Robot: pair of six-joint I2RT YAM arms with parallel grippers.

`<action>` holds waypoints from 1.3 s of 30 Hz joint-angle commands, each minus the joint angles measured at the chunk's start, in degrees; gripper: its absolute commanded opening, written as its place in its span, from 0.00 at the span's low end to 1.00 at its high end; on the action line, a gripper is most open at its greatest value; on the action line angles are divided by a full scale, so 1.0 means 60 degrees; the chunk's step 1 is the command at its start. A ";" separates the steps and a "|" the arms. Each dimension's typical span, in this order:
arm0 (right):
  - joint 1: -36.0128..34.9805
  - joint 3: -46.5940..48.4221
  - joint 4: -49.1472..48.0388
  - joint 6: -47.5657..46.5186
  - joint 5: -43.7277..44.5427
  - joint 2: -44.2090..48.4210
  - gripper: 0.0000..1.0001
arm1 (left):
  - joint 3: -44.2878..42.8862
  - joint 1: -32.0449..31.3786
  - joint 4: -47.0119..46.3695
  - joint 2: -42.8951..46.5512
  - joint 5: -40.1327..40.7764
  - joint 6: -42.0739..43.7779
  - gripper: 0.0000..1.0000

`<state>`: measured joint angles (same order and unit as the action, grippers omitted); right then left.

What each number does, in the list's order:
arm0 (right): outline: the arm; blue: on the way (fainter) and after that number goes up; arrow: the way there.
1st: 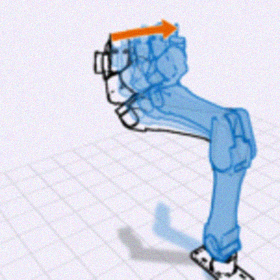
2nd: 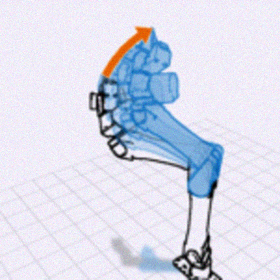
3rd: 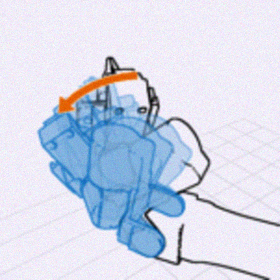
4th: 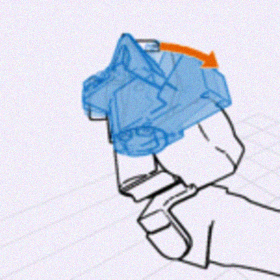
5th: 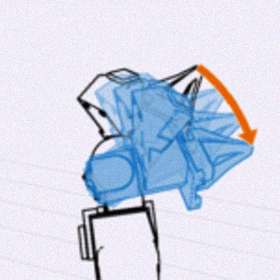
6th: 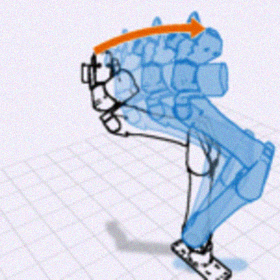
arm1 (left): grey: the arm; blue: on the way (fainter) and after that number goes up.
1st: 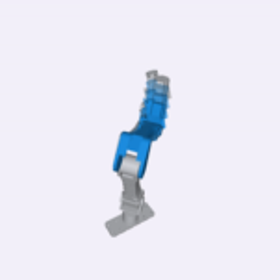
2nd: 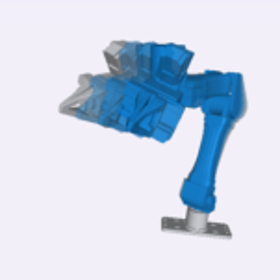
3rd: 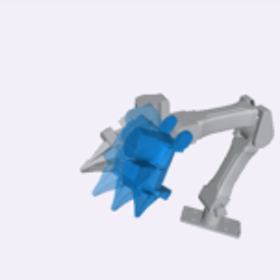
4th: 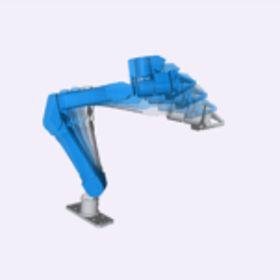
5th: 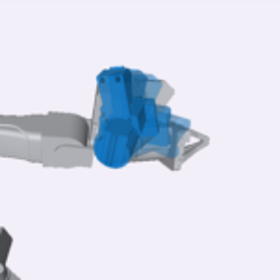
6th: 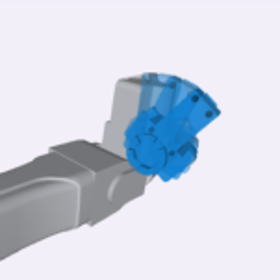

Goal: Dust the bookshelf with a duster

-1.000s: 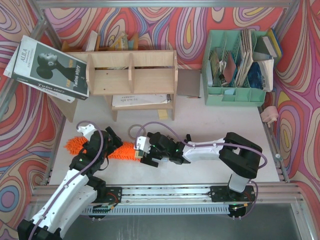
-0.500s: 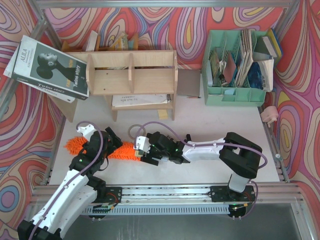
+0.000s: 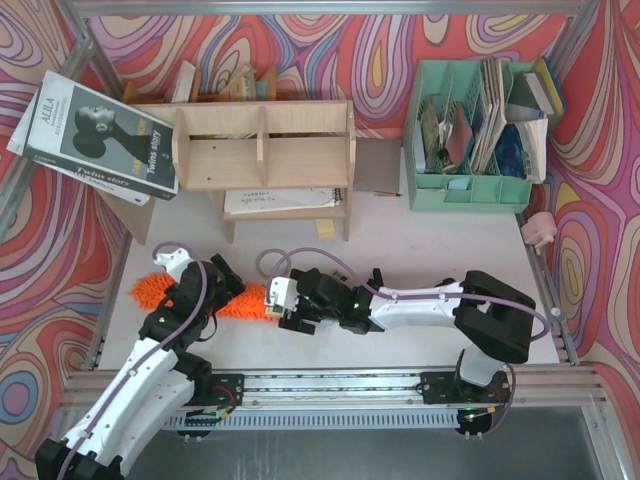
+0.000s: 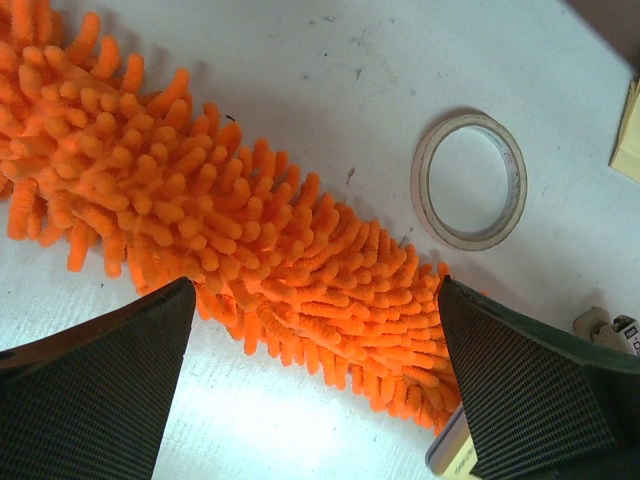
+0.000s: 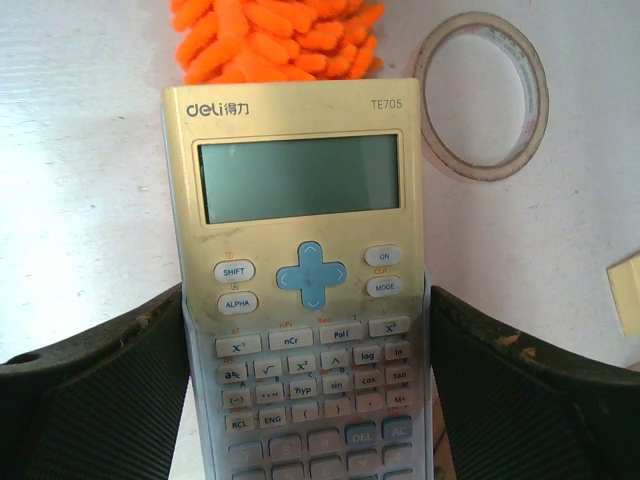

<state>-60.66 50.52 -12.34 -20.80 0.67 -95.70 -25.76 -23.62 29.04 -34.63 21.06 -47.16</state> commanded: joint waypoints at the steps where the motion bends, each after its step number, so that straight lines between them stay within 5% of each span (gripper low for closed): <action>1: -0.0445 -0.0052 0.0112 -0.0076 0.0448 0.0547 0.70 | 0.0067 0.0054 0.0112 -0.0032 0.0189 -0.0047 0.98; 15: -0.2092 -0.0170 0.0094 0.0732 0.0751 0.0295 0.71 | -0.0290 0.0069 0.0243 -0.0265 0.0431 0.0051 0.98; 39: -0.2135 -0.0253 -0.0578 0.1005 0.0754 -0.1159 0.76 | -0.0139 0.0087 0.0389 -0.0036 0.0548 0.0041 0.98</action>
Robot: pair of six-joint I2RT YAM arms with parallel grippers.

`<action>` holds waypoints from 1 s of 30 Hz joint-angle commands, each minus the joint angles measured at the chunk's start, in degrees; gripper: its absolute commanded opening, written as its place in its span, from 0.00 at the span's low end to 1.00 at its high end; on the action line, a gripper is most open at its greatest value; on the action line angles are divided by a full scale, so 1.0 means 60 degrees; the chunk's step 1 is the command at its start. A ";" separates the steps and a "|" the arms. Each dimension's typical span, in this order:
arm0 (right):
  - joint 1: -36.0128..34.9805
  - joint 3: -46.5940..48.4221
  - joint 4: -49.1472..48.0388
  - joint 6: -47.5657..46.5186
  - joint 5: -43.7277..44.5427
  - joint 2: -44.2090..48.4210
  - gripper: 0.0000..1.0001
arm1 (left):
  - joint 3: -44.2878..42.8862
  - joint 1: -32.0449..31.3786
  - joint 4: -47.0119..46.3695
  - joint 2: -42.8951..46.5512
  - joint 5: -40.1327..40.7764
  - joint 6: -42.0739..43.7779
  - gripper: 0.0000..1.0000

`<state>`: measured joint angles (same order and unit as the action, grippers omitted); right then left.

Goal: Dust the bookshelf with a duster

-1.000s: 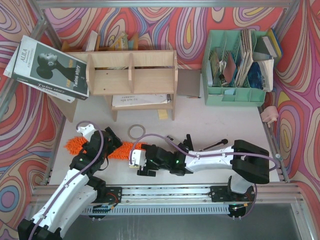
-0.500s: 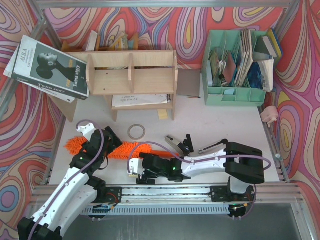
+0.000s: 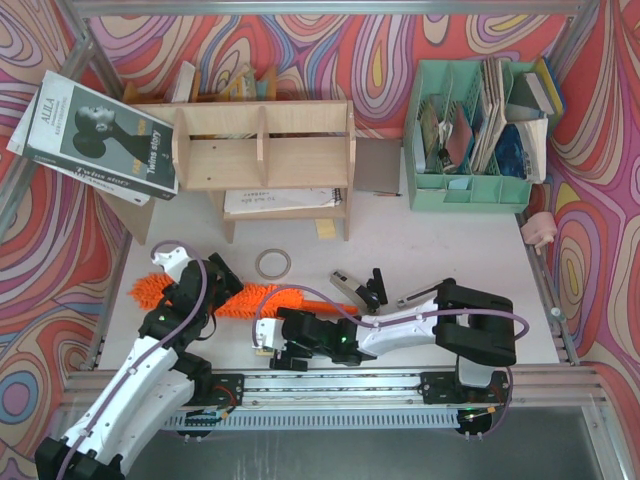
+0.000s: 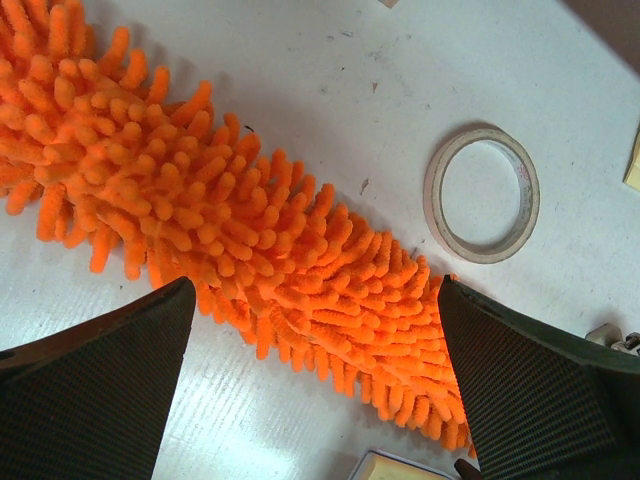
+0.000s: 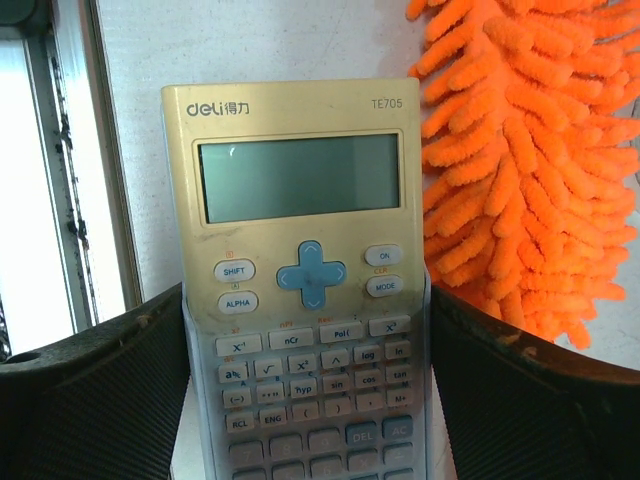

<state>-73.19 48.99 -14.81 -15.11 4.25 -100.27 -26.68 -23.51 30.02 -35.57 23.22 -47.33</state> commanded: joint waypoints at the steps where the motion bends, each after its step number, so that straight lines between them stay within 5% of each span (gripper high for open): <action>1: -0.0039 -0.0003 -0.0156 0.0078 0.0180 -0.0420 0.77 | 0.0029 0.0069 0.0226 0.0140 0.0187 0.0067 0.99; 19: -0.0040 -0.0112 -0.0153 -0.0144 0.0758 0.0527 0.85 | 0.0022 0.0080 0.0668 0.0348 0.0312 -0.0307 0.99; 30: -0.0044 -0.0572 -0.0458 -0.0357 0.1733 0.2149 0.86 | -0.1004 0.0084 0.3328 -0.0377 0.1238 -0.3584 0.98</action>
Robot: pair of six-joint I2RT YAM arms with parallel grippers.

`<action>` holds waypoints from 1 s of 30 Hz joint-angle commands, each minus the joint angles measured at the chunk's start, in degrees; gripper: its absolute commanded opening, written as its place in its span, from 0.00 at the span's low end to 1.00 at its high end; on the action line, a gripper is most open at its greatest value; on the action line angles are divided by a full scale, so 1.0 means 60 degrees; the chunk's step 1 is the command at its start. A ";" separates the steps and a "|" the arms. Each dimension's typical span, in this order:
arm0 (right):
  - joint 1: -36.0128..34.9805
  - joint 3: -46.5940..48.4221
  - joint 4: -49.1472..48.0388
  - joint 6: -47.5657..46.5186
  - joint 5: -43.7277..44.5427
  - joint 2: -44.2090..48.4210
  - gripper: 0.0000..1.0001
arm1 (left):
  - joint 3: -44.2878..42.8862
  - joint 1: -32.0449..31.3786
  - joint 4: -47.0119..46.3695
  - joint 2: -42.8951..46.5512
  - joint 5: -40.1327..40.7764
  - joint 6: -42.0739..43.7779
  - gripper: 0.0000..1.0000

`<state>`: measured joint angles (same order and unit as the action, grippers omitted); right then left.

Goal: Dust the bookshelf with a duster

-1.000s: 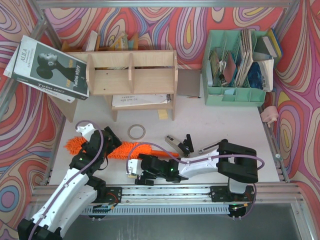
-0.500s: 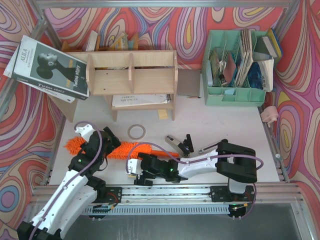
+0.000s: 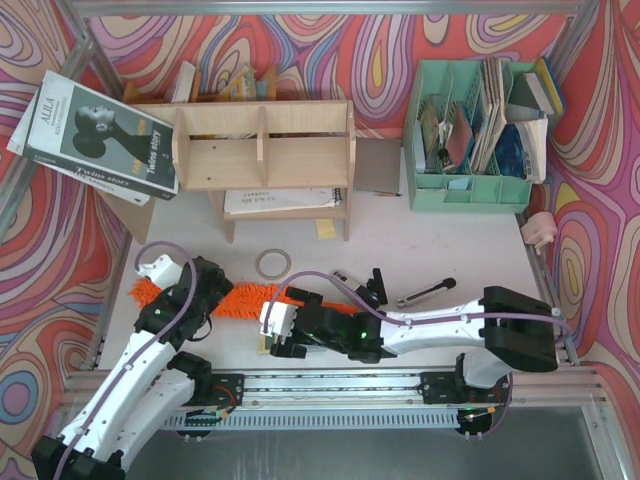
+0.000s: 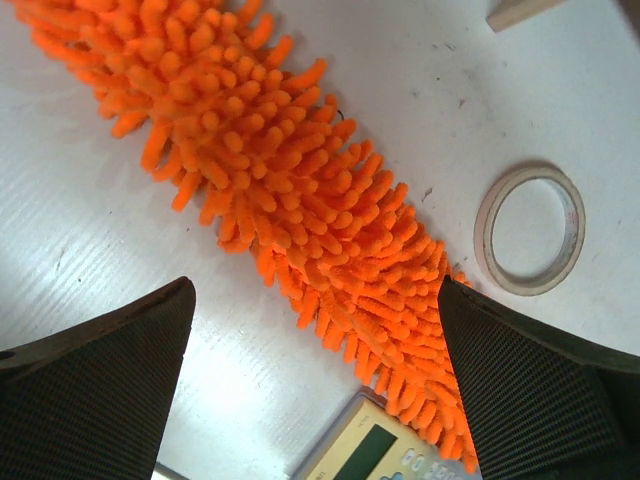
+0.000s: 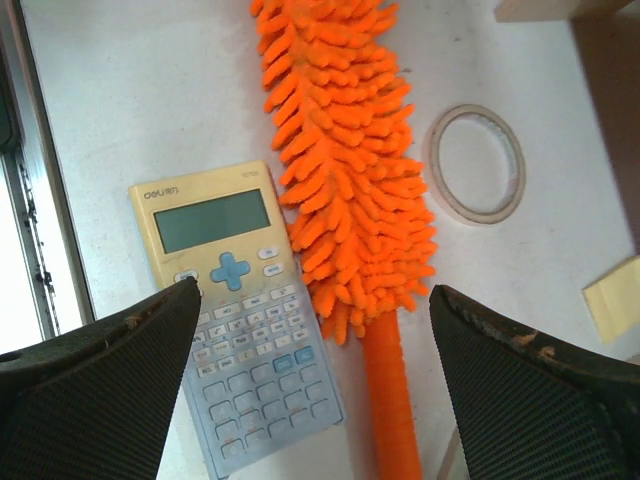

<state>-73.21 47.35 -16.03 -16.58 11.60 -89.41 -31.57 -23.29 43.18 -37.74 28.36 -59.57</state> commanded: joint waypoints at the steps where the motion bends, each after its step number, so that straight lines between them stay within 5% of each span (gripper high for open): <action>1: -0.0033 -0.0399 -0.0338 -0.0076 0.0568 0.0423 0.86 | -0.0120 0.0053 0.1107 0.0028 0.0319 -0.1780 0.98; 4: -0.0034 -0.0679 -0.0678 0.0034 0.0872 0.0723 0.86 | 0.0134 0.0052 0.0889 0.0053 0.0216 -0.2454 0.96; 8: -0.0031 -0.0950 -0.1169 0.0051 0.1263 0.0933 0.86 | 0.0235 0.0044 0.0713 -0.0417 0.0078 -0.3459 0.81; 14: -0.0028 -0.1175 -0.1741 0.0118 0.2324 0.0814 0.86 | 0.0684 0.0098 0.0101 -0.1546 -0.0116 -0.3942 0.82; 30: 0.0464 -0.2109 -0.2221 0.0259 0.1647 0.1885 0.87 | 0.0868 0.0161 -0.2042 -0.3720 -0.0638 -0.4673 0.78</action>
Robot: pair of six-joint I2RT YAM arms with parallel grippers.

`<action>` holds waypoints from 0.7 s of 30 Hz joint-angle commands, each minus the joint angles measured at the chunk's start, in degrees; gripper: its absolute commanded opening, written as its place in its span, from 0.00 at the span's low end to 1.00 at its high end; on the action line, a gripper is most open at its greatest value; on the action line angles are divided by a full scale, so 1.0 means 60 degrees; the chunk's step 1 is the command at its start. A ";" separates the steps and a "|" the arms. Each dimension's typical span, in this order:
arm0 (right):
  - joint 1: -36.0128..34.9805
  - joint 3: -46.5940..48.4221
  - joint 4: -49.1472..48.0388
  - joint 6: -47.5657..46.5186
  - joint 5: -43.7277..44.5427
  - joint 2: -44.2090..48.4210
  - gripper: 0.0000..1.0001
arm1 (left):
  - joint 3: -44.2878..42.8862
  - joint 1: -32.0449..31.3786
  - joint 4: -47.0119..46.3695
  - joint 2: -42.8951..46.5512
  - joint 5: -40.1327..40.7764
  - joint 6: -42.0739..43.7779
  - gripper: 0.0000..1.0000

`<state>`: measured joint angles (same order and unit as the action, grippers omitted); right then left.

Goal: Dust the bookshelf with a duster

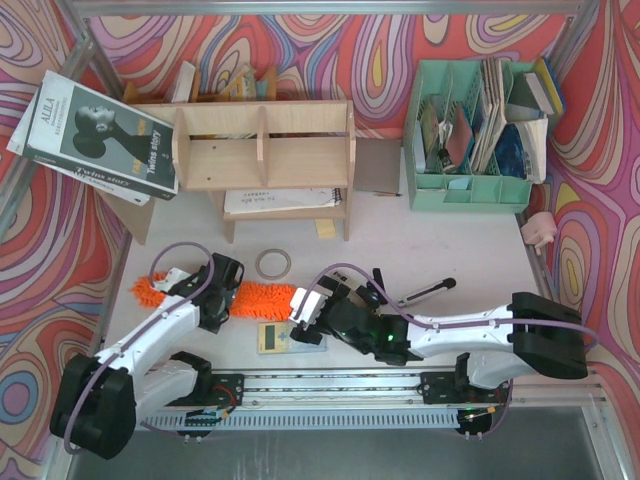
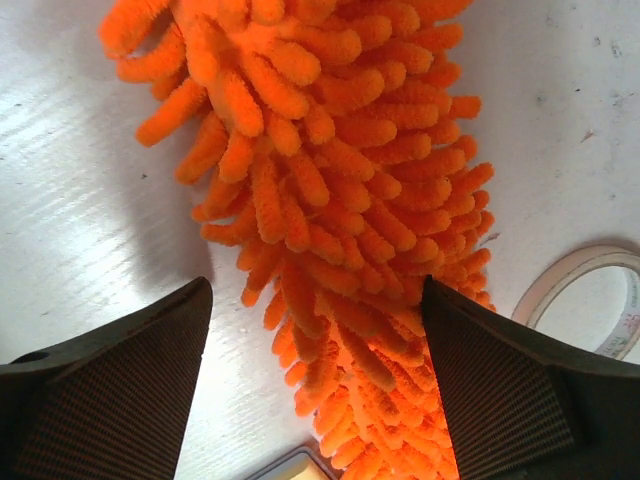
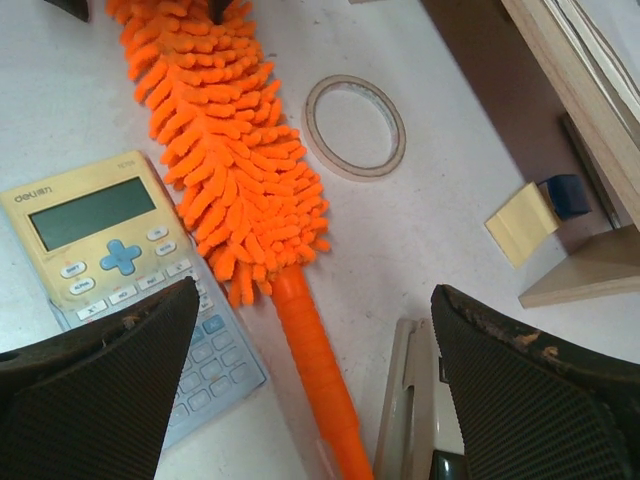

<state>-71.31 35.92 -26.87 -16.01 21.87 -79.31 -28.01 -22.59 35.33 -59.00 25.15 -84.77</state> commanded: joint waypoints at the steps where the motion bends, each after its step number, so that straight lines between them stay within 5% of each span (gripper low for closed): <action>1: 0.0164 -0.0274 -0.0421 0.0164 -0.0127 0.0235 0.87 | 0.0243 0.0044 -0.0833 -0.0272 -0.0073 -0.0516 0.79; 7: 0.0432 -0.0484 -0.0633 0.0163 -0.0272 0.0340 0.87 | 0.0095 0.0053 -0.1053 -0.0883 -0.0064 -0.0758 0.77; 21: 0.1001 -0.0560 -0.0146 0.0588 -0.1046 0.0319 0.86 | 0.0297 0.0048 -0.1162 -0.0620 0.0165 -0.1181 0.36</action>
<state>-65.49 32.42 -27.94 -13.85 17.19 -77.84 -27.86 -22.50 25.17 -64.20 25.23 -90.91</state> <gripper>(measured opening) 0.866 0.393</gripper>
